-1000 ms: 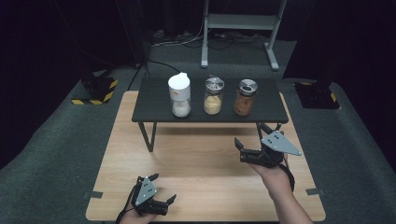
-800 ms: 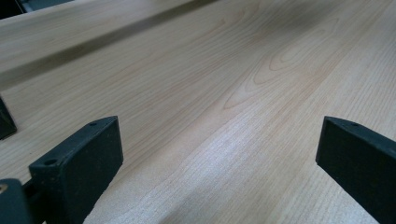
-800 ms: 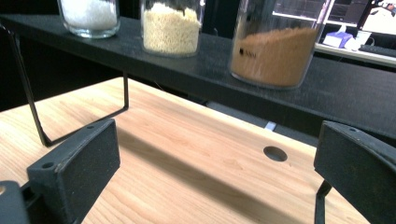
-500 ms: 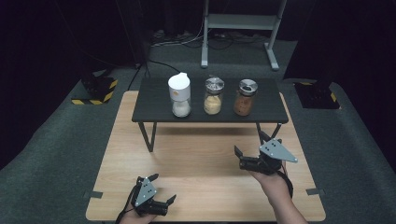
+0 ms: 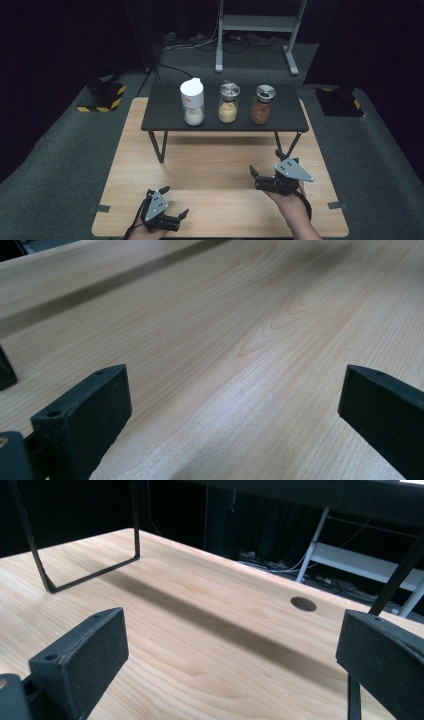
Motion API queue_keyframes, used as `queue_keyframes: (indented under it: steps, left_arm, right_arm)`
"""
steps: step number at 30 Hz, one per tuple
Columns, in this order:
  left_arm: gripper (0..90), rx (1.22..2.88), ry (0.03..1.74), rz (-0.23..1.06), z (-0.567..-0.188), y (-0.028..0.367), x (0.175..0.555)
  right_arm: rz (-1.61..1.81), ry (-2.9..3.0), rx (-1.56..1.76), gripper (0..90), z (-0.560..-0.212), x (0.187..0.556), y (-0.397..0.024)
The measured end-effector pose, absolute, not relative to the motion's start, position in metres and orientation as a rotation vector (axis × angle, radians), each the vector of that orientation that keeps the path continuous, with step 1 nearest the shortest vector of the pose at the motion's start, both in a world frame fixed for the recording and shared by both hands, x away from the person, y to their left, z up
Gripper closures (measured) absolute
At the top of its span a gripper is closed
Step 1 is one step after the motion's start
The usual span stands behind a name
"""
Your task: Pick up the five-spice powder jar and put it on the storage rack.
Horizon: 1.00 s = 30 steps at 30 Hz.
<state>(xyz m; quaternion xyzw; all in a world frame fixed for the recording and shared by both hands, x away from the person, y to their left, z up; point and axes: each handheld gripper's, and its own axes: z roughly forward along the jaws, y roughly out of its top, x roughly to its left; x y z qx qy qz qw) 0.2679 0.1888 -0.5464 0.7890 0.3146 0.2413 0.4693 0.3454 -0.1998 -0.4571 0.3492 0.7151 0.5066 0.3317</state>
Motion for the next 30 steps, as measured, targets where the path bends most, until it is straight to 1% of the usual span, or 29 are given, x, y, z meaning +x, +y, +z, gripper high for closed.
queue_keyframes:
  steps: [30]
  left_arm:
    - [0.8, 1.939, 0.769, 0.592, -0.546, 0.188, 0.268]
  right_arm:
    - [1.195, 2.010, 0.980, 0.0, -0.528, 0.323, -0.209]
